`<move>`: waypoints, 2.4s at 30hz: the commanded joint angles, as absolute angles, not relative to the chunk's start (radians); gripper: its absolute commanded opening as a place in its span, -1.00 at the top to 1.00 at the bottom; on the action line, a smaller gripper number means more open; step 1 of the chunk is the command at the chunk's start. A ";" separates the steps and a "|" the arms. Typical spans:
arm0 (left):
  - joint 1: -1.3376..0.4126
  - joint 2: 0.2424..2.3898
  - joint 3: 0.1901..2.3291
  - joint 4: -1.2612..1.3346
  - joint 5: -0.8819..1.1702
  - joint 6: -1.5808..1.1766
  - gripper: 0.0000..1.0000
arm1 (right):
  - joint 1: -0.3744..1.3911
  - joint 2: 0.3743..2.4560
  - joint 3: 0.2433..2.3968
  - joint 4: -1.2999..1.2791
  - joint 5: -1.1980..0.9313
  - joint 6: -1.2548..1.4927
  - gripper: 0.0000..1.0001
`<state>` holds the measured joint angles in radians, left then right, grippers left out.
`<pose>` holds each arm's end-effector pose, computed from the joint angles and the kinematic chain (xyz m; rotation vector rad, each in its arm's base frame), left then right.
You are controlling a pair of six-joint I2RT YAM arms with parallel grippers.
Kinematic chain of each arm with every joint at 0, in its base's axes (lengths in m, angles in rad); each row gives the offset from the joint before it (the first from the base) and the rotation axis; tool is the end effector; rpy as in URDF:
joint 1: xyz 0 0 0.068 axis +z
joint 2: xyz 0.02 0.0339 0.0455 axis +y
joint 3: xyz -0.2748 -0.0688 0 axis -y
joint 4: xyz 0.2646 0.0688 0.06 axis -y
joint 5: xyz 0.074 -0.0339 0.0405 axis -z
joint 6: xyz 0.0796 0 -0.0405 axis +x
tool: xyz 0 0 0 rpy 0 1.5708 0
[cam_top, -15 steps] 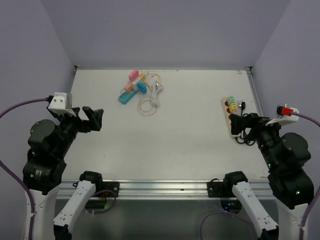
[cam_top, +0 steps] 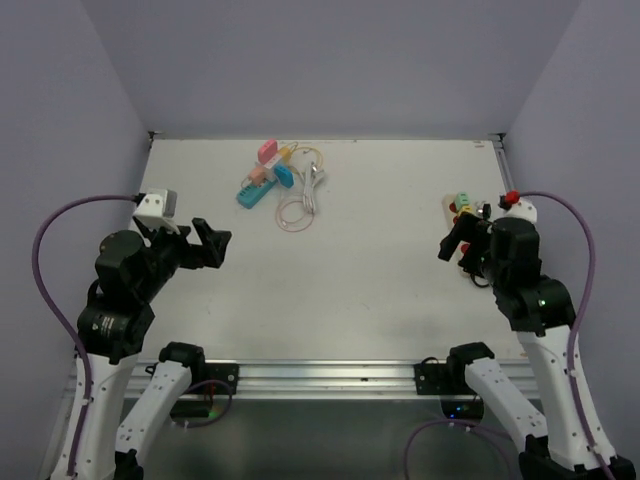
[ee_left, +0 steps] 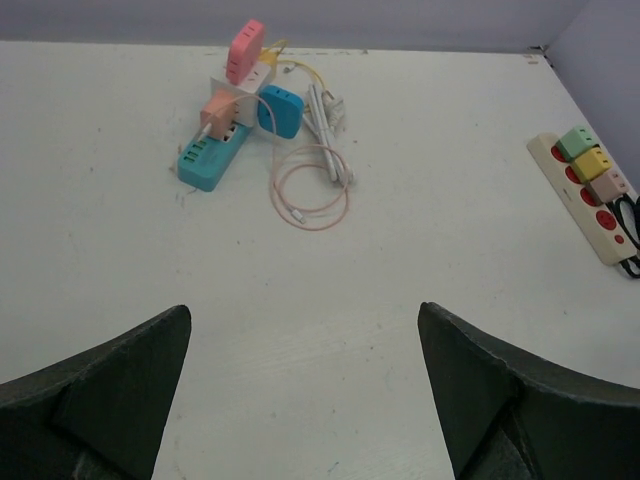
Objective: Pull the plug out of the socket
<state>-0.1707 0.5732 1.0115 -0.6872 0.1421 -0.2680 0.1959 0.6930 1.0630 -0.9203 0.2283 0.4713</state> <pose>0.1472 -0.0368 0.3915 0.0122 1.8392 -0.4383 0.1631 0.0140 0.3614 0.4227 2.0664 0.1577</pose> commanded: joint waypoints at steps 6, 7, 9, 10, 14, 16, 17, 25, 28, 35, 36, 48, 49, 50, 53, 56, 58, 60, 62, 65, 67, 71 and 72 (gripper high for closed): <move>-0.173 0.588 0.836 -0.528 0.290 -0.336 -0.99 | 0.196 0.810 0.838 -0.832 0.329 0.594 -0.98; -0.173 0.583 0.798 -0.509 0.291 -0.337 -0.99 | 0.196 0.833 0.824 -0.818 0.365 0.607 -0.98; -0.173 0.575 0.767 -0.491 0.287 -0.331 -0.99 | 0.193 0.867 0.798 -0.781 0.467 0.643 -0.98; -0.173 0.575 0.747 -0.480 0.278 -0.325 -0.99 | 0.189 0.883 0.793 -0.772 0.500 0.649 -0.98; -0.173 0.577 0.690 -0.447 0.282 -0.321 -0.99 | 0.123 1.027 0.804 -0.726 0.569 0.661 -0.98; -0.173 0.571 0.642 -0.413 0.298 -0.319 -0.99 | 0.097 1.075 0.804 -0.686 0.560 0.666 -0.97; -0.175 0.560 0.628 -0.402 0.295 -0.333 -0.99 | 0.068 1.118 0.801 -0.646 0.552 0.660 -0.98; -0.169 0.532 0.606 -0.373 0.293 -0.331 -0.99 | -0.063 1.284 0.773 -0.440 0.407 0.565 -0.98; -0.167 0.534 0.601 -0.374 0.278 -0.333 -0.99 | -0.090 1.311 0.755 -0.365 0.361 0.540 -0.98; -0.160 0.558 0.604 -0.380 0.264 -0.337 -0.99 | -0.112 1.407 0.775 -0.295 0.207 0.466 -0.98; -0.158 0.560 0.603 -0.380 0.264 -0.337 -0.99 | -0.112 1.420 0.779 -0.296 0.192 0.463 -0.98; -0.140 0.584 0.601 -0.379 0.267 -0.339 -0.99 | -0.049 1.470 0.818 -0.397 0.207 0.405 -0.64; -0.138 0.586 0.601 -0.380 0.268 -0.339 -0.99 | -0.017 1.471 0.819 -0.403 0.213 0.400 -0.62; -0.137 0.587 0.601 -0.380 0.267 -0.341 -0.99 | -0.008 1.471 0.822 -0.413 0.224 0.391 -0.61; -0.133 0.589 0.601 -0.380 0.268 -0.341 -0.99 | 0.098 1.471 0.833 -0.428 0.233 0.373 -0.60; -0.129 0.594 0.601 -0.380 0.270 -0.342 -0.99 | 0.114 1.437 0.818 -0.423 0.227 0.387 -0.60; -0.127 0.595 0.601 -0.382 0.270 -0.341 -0.99 | 0.114 1.401 0.802 -0.422 0.279 0.390 -0.62; -0.127 0.597 0.601 -0.382 0.268 -0.341 -0.99 | 0.112 1.384 0.804 -0.426 0.279 0.390 -0.65; -0.126 0.597 0.601 -0.382 0.268 -0.341 -0.99 | 0.112 1.368 0.813 -0.433 0.255 0.391 -0.70; -0.124 0.595 0.601 -0.382 0.268 -0.341 -0.99 | 0.110 1.370 0.828 -0.460 0.365 0.416 -0.76; -0.123 0.594 0.601 -0.383 0.268 -0.341 -0.99 | 0.092 1.379 0.834 -0.475 0.412 0.426 -0.79; -0.123 0.592 0.601 -0.383 0.268 -0.342 -0.99 | 0.011 1.407 0.821 -0.454 0.349 0.442 -0.80; -0.123 0.592 0.601 -0.383 0.268 -0.342 -0.99 | 0.003 1.422 0.816 -0.446 0.325 0.445 -0.80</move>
<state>-0.1310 0.5957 0.6071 -0.4271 0.2646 -0.3305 0.0479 1.4002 0.8078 -0.4561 0.3450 0.4118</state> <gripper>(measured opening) 0.994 0.898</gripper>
